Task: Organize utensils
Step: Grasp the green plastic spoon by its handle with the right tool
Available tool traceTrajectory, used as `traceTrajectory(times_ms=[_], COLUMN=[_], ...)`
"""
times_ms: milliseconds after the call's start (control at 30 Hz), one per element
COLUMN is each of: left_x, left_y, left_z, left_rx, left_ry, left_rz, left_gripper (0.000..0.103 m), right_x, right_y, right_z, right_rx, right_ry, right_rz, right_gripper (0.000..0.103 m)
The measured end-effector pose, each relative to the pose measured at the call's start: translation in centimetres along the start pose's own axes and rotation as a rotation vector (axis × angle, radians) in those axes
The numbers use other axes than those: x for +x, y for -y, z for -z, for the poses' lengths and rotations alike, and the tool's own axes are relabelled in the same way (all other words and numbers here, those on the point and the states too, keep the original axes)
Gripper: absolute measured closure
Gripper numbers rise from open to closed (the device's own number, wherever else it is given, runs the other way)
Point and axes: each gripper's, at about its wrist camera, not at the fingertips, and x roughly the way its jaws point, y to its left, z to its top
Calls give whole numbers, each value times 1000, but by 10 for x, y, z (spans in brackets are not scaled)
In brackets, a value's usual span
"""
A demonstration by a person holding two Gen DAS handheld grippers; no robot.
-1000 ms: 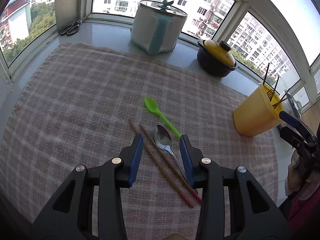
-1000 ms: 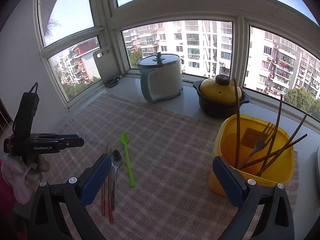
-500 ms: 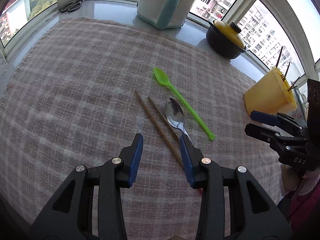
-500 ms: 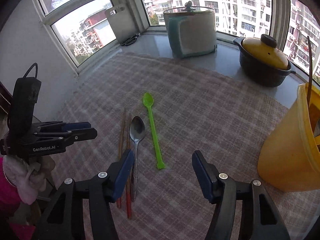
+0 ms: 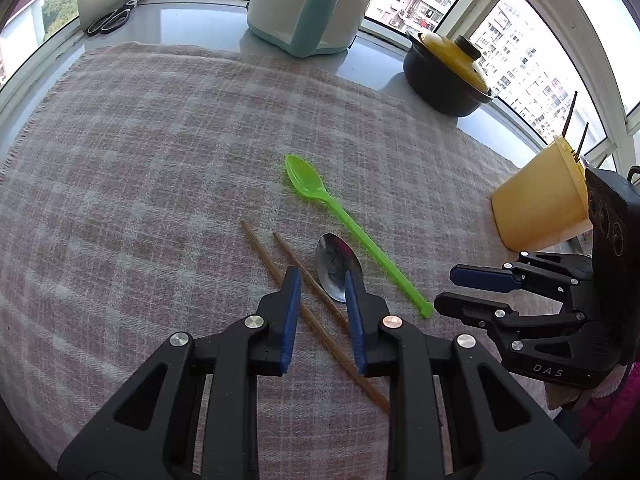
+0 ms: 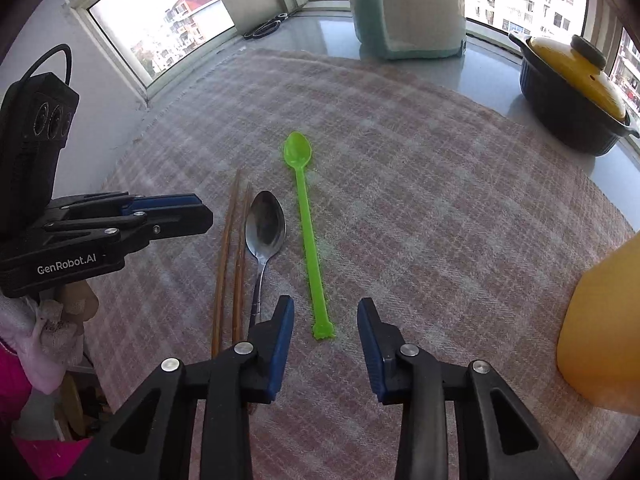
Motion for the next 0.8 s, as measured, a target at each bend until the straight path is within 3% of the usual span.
traceTrajectory(times_ms=[333, 533, 800], left_x=[23, 27, 33], left_y=[5, 3, 10], left_z=[-19, -21, -20], left_rx=[83, 99, 164], left_ry=[-53, -59, -69], left_rz=[17, 7, 9], left_gripper=[81, 81, 81], right_x=[28, 37, 28], right_y=[-16, -18, -8], right_z=[-10, -10, 6], right_rx=[-49, -62, -40], right_ry=[-49, -71, -87], right_rz=[27, 85, 96], right_gripper=[80, 96, 98])
